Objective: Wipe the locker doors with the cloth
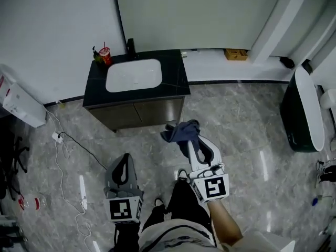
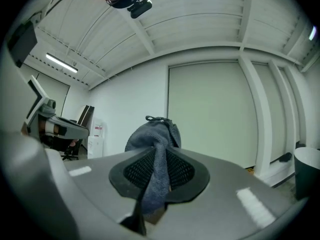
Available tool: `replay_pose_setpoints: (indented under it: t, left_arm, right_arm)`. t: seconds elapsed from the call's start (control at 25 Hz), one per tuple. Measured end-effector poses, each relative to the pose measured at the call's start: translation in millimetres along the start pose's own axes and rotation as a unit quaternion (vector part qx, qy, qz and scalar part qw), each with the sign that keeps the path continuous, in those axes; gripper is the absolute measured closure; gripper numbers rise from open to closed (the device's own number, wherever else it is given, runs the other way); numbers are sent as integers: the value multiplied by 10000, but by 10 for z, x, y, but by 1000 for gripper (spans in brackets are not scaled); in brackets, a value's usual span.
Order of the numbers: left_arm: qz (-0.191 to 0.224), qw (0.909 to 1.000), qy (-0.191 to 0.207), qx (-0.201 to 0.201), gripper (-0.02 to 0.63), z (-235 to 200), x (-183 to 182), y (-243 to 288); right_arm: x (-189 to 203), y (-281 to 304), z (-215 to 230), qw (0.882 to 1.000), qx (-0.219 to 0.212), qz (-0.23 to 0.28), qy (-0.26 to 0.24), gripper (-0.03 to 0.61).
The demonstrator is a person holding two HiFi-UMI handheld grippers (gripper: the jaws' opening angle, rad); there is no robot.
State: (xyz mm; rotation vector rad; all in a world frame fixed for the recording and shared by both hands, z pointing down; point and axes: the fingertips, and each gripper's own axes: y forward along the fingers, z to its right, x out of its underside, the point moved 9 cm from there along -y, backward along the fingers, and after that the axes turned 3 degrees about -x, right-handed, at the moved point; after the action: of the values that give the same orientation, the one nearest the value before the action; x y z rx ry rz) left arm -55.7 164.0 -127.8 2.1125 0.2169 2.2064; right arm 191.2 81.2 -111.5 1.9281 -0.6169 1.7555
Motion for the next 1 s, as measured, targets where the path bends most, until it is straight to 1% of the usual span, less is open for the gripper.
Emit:
replay_pose_setpoints:
  t: [0.2, 0.32, 0.48, 0.72, 0.88, 1.0]
  left_arm:
    - [61, 9998, -44, 173, 612, -30, -82, -435]
    - [90, 9997, -22, 226, 612, 47, -144, -652]
    - [167, 9998, 19, 144, 612, 176, -248, -876]
    - [357, 9993, 66, 104, 612, 368, -361, -1011]
    - [397, 9990, 131, 148, 612, 452, -374, -1034]
    - [453, 9986, 156, 202, 612, 501, -432, -1006]
  right_arm:
    - [-196, -489, -300, 9997, 243, 19, 64, 515]
    - [-291, -738, -316, 9991, 328, 68, 241, 515]
    - [-407, -980, -295, 9984, 393, 163, 362, 515]
    - [-540, -1216, -216, 9981, 402, 333, 319, 517]
    - [-556, -1255, -174, 9982, 408, 324, 290, 517]
    - [-611, -1233, -220, 9985, 366, 289, 297, 518]
